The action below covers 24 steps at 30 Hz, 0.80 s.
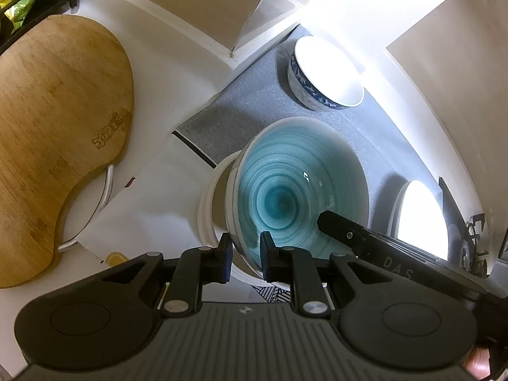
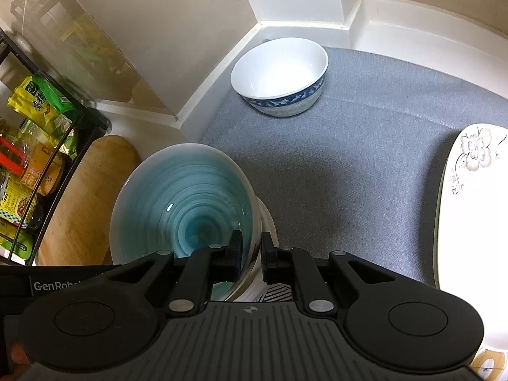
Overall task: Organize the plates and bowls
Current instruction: 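Lift the teal bowl with both grippers and carry it over the cream bowls, then lower the teal bowl into the cream bowl stack with both grippers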
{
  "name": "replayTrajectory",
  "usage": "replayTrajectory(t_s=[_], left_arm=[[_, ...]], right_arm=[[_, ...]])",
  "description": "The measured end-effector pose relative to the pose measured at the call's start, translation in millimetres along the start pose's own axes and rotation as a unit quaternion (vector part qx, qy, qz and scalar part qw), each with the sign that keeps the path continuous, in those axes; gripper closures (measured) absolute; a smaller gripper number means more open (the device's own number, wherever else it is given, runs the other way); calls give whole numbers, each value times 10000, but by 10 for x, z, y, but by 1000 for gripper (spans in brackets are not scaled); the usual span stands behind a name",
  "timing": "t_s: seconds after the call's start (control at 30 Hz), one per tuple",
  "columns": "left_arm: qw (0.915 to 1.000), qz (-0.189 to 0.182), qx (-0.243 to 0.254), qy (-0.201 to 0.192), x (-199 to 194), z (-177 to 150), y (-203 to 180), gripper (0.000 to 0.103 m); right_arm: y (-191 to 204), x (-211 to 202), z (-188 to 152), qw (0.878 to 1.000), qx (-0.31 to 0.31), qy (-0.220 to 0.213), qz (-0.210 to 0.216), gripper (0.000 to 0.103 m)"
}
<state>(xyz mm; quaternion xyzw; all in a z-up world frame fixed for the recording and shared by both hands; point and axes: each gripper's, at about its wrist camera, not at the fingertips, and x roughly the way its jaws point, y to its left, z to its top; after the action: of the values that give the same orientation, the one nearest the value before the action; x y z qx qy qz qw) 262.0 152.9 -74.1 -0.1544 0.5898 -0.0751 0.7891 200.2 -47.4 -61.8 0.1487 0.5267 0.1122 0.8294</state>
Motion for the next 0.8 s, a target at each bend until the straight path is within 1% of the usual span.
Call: replayTrajectory(t_s=[0.1,0.13,0.2,0.23,0.33,0.43,0.53,0.6,0.63,0.67,0.73,0.8], left_arm=[[10000,-21,-33,22,-1,12,22,83],[10000,-9,-34,19,-2,19,29,83],[10000,-4,-35,1,-15,17,30,80],[10000,0,-42,-24,-31,23,34,79],[9999,90,-70,-52,-38,43,61,77],[9999,-4,-110,-111,-80,76,106,76],[9995,29,-172,-276,-148,127,150,68],[9991,82,-236,-343,-155,168,199,68],[9989,116,-273,-354,-137,191,236,66],[9989,114,-293,-336,-96,214,280,63],[9988,136,-403,-234,1,240,365,51],[9988,94,-454,-175,82,257,429,48]], right_arm=[[-19,6,29,9999,50,109,74,89],[-24,7,40,9998,80,134,95,87],[-38,16,61,9997,129,188,64,83],[-51,24,68,9996,169,228,43,83],[-54,16,66,9997,164,174,46,83],[-55,-9,75,9998,164,85,67,83],[-50,-16,84,9999,152,29,41,83],[-49,0,92,9999,145,41,20,83],[-58,5,94,9999,156,51,3,83],[-63,11,93,9998,167,59,-11,83],[-70,21,90,9998,170,76,-22,83],[-78,22,84,9998,162,86,-28,83]])
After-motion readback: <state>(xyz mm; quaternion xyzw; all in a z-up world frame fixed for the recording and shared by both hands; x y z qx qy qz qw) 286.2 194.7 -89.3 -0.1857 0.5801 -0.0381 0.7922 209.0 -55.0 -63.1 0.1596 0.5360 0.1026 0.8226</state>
